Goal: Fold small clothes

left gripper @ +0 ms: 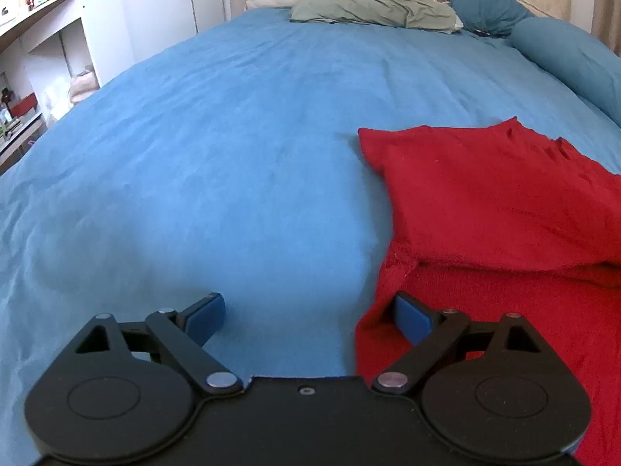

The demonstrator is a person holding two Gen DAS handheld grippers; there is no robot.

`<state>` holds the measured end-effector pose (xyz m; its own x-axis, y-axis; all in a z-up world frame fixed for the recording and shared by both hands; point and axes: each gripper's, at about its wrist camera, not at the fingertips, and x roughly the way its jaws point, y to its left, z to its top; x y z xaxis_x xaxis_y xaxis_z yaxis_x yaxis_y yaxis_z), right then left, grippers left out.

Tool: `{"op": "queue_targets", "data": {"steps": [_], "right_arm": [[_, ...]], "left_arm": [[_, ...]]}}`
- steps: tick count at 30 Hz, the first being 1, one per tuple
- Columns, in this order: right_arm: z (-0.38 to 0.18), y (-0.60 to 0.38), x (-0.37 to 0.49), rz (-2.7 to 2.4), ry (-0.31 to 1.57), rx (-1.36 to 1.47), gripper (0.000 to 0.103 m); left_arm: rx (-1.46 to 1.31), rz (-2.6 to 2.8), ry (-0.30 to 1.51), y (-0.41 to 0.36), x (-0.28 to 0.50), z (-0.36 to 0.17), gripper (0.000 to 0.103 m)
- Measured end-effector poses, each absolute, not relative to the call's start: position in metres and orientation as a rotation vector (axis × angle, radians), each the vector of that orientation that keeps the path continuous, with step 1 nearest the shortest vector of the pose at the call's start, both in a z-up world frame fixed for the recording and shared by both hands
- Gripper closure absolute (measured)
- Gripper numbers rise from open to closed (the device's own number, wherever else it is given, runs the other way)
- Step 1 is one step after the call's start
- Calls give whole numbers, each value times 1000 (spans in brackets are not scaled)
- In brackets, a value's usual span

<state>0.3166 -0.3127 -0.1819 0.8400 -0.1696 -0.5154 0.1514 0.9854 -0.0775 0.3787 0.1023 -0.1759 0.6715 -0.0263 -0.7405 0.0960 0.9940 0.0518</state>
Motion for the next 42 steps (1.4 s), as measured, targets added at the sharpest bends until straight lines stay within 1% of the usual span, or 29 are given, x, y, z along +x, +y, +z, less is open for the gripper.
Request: {"op": "queue_targets", "data": {"steps": [4,6,9,13,18,19,21,24,29,34,35,38,40,42], "right_arm": [[-207,-321,340,-158,682,69,0],[-213,-327,341,-150,686,117,0],[-203,-328,338,-134,682,120,0],[-168,-336,305,-99,597,148,0],[-98,-336,239,-38,480,111,0],[-86,-335,226,-32,473,96,0],[-65,-330,194,-42,476,52,0],[-47,-330,153,-65,502,16,0],[-46,-327,81,-77,566,59,0],[-74,-320,21,-136,644,83,0],[-83,-318,12,-142,666,104,0],[-114,-313,-4,-181,733,171,0],[-129,-311,-13,-210,771,212,5],[-142,-307,-23,-240,797,262,12]], "left_arm": [[89,-68,846,101,380,-173,8],[88,-78,851,101,379,-170,8],[107,-87,838,99,372,-160,8],[99,-117,780,96,349,-124,8],[76,-166,714,100,298,-64,7],[67,-178,705,101,285,-53,6],[43,-218,692,106,256,-34,1],[-2,-265,686,114,215,-18,0],[-36,-281,742,123,157,-26,0],[-104,-264,835,136,115,-65,1],[-103,-251,848,137,110,-73,3],[-98,-217,896,137,100,-98,15],[-98,-203,924,136,96,-112,18],[-90,-195,929,135,89,-121,19]]}}
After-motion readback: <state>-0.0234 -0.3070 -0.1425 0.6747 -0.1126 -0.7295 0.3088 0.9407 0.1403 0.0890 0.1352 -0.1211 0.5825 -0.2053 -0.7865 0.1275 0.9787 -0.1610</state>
